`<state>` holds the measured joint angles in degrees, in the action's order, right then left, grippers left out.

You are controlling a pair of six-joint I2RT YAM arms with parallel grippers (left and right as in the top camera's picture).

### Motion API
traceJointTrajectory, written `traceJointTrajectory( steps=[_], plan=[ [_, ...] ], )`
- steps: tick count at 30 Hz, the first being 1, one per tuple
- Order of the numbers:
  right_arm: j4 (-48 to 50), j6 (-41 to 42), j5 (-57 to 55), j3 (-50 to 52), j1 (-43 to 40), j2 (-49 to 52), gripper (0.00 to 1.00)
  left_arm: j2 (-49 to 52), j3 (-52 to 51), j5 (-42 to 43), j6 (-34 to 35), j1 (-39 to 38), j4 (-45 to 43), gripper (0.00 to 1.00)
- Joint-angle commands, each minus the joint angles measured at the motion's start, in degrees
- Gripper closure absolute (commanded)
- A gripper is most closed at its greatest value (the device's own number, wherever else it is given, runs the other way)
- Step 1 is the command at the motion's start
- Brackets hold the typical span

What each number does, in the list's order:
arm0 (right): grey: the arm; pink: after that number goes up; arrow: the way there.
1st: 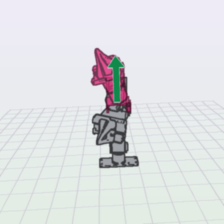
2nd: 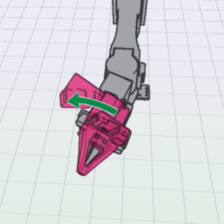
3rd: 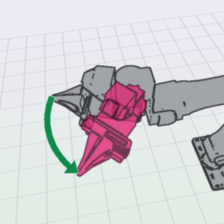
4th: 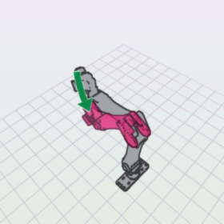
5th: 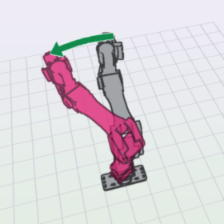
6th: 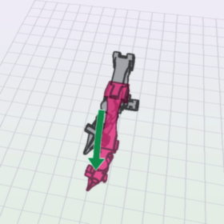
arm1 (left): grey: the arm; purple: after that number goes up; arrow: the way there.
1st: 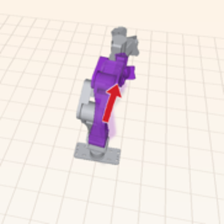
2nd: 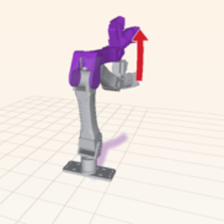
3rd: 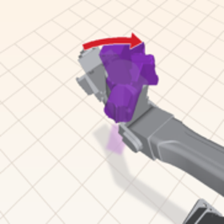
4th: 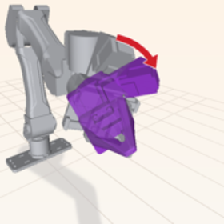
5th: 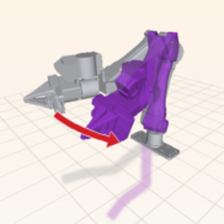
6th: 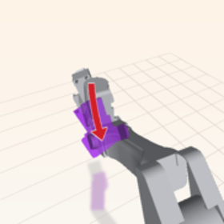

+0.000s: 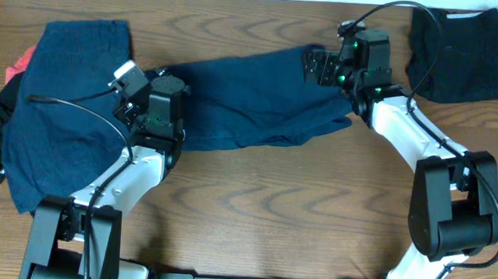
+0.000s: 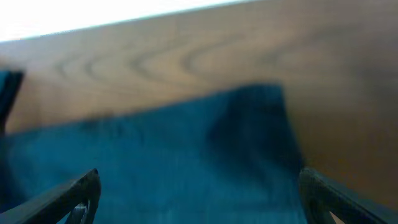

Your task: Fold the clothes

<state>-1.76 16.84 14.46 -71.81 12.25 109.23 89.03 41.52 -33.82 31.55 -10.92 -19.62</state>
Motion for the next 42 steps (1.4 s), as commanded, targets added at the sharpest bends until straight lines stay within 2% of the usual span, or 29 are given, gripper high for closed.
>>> traceJointTrajectory(
  steps=[1,4,8,11,12,14,15,16,17,18,19,30,36,42],
  plan=[
    [-4.3,-6.4,3.7,-0.9,0.5,-5.4,0.01,-2.4,0.0,9.5,-8.3,0.3,1.9,0.02],
    [-9.0,-11.6,3.9,-0.8,2.0,-7.5,0.01,-3.7,0.0,16.7,-8.9,0.3,6.6,0.02],
    [-13.5,-14.3,2.0,-0.8,4.5,-6.8,0.01,-4.2,0.0,24.2,-9.2,0.3,14.0,0.02],
    [-15.7,-14.8,1.8,-0.8,6.6,-4.9,0.01,-4.2,0.0,27.3,-13.8,0.3,17.5,0.02],
    [-16.1,-15.4,1.9,-0.8,7.2,-4.2,0.06,-4.2,0.0,27.4,-14.7,0.3,18.0,0.02],
    [-17.2,-15.7,1.5,-0.8,8.4,-3.0,0.23,-4.2,0.0,27.4,-15.5,0.3,18.8,0.02],
    [-17.8,-15.7,1.1,-0.8,9.1,-2.3,0.37,-4.2,0.0,27.4,-15.7,0.3,19.0,0.02],
    [-18.5,-15.6,0.7,-0.8,9.7,-1.6,0.64,-4.2,0.0,27.4,-15.7,0.3,19.2,0.02],
    [-18.9,-15.6,0.4,-0.8,10.1,-1.0,0.8,-4.2,0.0,27.4,-15.7,0.3,19.3,0.02],
    [-19.4,-15.6,0.2,-0.8,10.5,-0.3,0.95,-4.2,0.0,27.4,-15.6,0.3,19.3,0.02],
    [-19.9,-15.6,0.1,-0.8,10.8,0.2,0.99,-4.2,0.0,27.4,-15.6,0.3,19.3,0.02],
    [-25.2,-8.8,-1.1,1.9,10.9,6.3,0.99,-7.2,3.3,35.0,-15.6,1.8,24.7,0.02],
    [-25.1,-4.6,-1.2,2.1,8.2,7.0,0.99,-7.3,4.7,44.7,-16.8,3.0,25.0,0.02],
    [-27.1,-4.0,-1.2,2.1,4.4,7.0,0.99,-6.3,4.7,45.4,-17.0,3.0,26.0,0.02]
  ],
)
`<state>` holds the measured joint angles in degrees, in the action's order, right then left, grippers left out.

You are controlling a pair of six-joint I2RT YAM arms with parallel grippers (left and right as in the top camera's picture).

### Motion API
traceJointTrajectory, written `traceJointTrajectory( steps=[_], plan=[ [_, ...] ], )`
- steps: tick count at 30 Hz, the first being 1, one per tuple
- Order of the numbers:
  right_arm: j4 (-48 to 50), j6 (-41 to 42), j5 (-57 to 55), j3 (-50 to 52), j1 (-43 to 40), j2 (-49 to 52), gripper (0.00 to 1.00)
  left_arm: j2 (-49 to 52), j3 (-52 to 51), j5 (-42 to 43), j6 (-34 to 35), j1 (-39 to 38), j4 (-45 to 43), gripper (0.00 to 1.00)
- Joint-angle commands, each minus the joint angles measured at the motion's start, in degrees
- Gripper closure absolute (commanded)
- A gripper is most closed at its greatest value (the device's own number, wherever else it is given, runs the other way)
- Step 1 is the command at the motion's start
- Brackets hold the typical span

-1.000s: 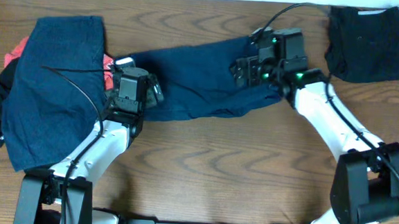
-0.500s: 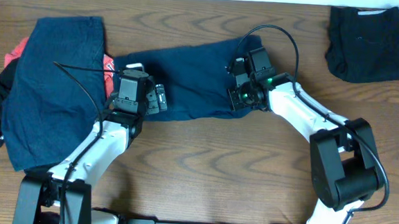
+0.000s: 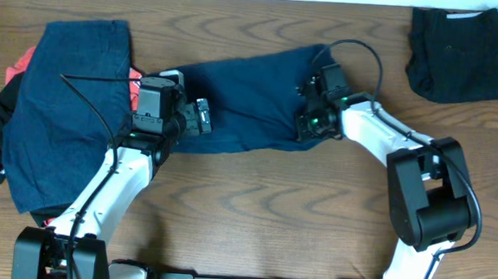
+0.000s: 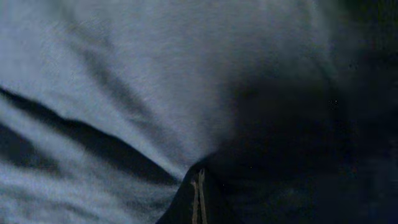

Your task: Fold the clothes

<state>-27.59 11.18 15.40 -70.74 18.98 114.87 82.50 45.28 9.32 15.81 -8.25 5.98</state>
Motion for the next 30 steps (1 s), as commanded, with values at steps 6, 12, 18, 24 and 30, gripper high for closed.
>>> traceJointTrajectory(
  steps=[6,12,18,24,30],
  plan=[
    [-3.6,3.3,0.4,1.0,-5.4,1.3,0.99,2.6,0.9,2.2,-1.9,0.3,0.6,0.02],
    [-4.9,6.0,0.8,1.0,-7.5,1.3,0.99,7.7,0.9,2.0,-1.8,0.4,1.0,0.02],
    [-4.9,5.2,6.4,1.0,-10.0,1.1,0.99,10.0,0.9,2.0,-1.9,1.0,1.8,0.02],
    [-3.0,-0.2,20.1,-1.9,-11.8,-1.2,0.99,9.2,0.9,2.1,-2.4,3.2,4.4,0.02],
    [0.1,-1.9,21.9,-5.7,-14.1,-3.5,0.89,7.9,0.9,2.1,-2.9,6.0,8.4,0.02]
  ],
)
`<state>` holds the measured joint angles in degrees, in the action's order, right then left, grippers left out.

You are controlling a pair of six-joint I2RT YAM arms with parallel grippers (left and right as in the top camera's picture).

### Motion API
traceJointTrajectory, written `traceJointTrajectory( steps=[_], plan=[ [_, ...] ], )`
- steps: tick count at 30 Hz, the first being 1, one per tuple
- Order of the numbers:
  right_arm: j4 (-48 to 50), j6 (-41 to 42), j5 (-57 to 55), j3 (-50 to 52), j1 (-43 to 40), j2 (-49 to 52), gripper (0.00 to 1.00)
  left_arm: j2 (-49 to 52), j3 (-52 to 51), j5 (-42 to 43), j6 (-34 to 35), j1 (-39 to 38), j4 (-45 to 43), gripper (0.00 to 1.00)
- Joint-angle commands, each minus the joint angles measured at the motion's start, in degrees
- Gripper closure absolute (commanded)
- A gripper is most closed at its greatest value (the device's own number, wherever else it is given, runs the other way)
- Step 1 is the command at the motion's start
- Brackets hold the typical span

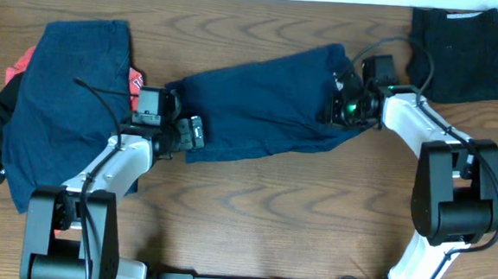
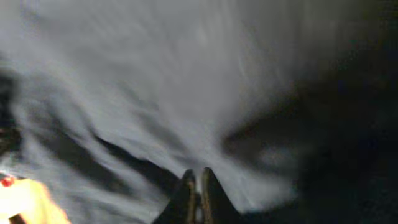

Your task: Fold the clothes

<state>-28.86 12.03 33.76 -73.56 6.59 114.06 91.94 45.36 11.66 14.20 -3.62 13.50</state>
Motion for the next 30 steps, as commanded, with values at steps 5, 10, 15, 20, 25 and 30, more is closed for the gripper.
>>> traceJointTrajectory(
  steps=[5,10,15,20,25,30],
  plan=[
    [6.8,-3.1,-3.2,-3.1,-3.3,-2.4,0.83,-2.6,0.9,1.4,-1.3,2.0,1.2,0.02],
    [8.4,-4.5,-4.4,-3.1,-4.0,-0.7,0.88,-2.5,0.9,2.7,-1.3,2.0,1.9,0.02],
    [8.6,-6.6,-3.8,-3.1,-4.0,1.7,0.91,-3.1,0.9,5.3,3.5,3.1,2.0,0.02],
    [8.8,-8.2,-1.1,-3.1,-4.4,4.8,0.96,-4.6,0.9,13.7,3.7,5.3,3.1,0.02],
    [9.6,-10.4,-0.8,-3.1,-4.7,7.1,0.97,-5.0,0.9,16.6,3.7,8.5,4.4,0.02],
    [10.2,-10.4,-2.3,-3.1,-4.8,10.1,0.96,-5.0,0.9,17.7,3.7,12.1,3.9,0.02]
  ],
)
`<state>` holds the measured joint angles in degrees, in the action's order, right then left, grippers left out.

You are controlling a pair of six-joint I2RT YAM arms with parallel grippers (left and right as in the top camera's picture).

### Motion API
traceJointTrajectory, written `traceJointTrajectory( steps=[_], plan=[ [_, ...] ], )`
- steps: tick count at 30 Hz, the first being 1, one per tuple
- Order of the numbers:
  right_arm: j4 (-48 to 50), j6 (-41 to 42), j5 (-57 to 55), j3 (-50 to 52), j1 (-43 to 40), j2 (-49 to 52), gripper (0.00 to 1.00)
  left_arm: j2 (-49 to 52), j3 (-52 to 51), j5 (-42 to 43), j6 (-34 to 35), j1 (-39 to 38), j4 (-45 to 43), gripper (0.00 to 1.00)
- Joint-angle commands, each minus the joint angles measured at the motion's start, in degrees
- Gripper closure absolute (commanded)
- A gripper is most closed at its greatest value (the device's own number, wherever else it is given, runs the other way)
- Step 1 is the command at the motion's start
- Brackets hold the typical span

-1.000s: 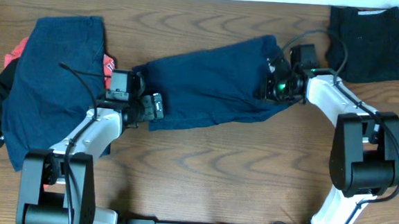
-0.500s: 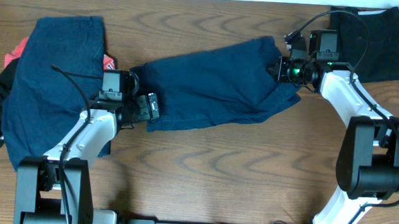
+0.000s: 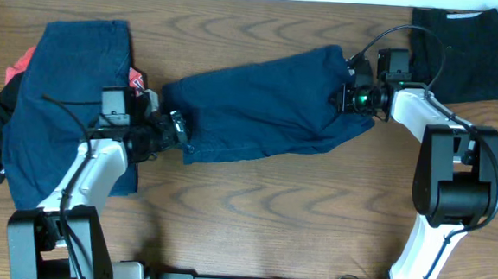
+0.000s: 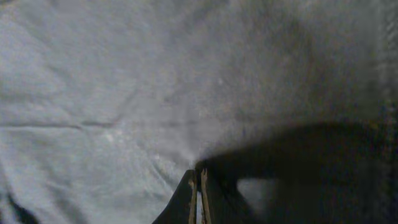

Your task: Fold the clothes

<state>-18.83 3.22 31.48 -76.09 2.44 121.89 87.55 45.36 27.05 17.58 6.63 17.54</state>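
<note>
A navy garment (image 3: pixel 264 101) lies stretched across the middle of the table in the overhead view. My right gripper (image 3: pixel 349 95) is at its right end, and the right wrist view shows that gripper (image 4: pixel 198 177) shut on a pinch of the navy cloth (image 4: pixel 124 93), fingers pressed together. My left gripper (image 3: pixel 174 126) sits at the garment's lower left corner and looks shut on the edge there. The cloth spans between the two grippers with few wrinkles.
A heap of clothes (image 3: pixel 65 102) lies at the left: a large navy piece over red and black ones, under my left arm. A folded black garment (image 3: pixel 466 53) rests at the back right corner, close behind my right arm. Bare wood table (image 3: pixel 271 210) fills the front.
My right gripper has shifted a little right and back with the cloth in it. My left gripper has moved left at the garment's corner. The garment lies flatter and more stretched.
First my right gripper was open over the garment's far right end and the left arm lay on its left part. Then both grippers were further in on the cloth, the right shut on it. Since then they have moved apart, and the garment is now drawn out between them.
</note>
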Motion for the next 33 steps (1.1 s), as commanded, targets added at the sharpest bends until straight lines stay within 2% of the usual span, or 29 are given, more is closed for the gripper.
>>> traceJointTrajectory(
  steps=[1,19,22,26,33],
  plan=[
    [0.3,-1.6,0.0,-0.5,-0.6,3.0,0.97,-0.6,0.9,2.3,0.3,2.2,-0.2,0.02],
    [0.7,-1.6,0.0,-0.5,-0.4,4.2,0.96,8.0,0.9,2.4,0.1,2.6,-8.8,0.01],
    [0.6,-1.6,-0.2,-0.5,-0.5,4.2,0.96,10.3,0.9,4.4,0.3,2.6,-12.1,0.0],
    [0.6,-1.6,-0.6,-0.5,-0.5,4.2,0.96,12.6,0.9,8.6,0.9,2.4,-15.8,0.03],
    [0.7,-1.6,-0.7,-0.5,-0.5,4.2,0.97,15.3,0.9,8.5,1.6,-0.1,-16.5,0.13]
  ],
)
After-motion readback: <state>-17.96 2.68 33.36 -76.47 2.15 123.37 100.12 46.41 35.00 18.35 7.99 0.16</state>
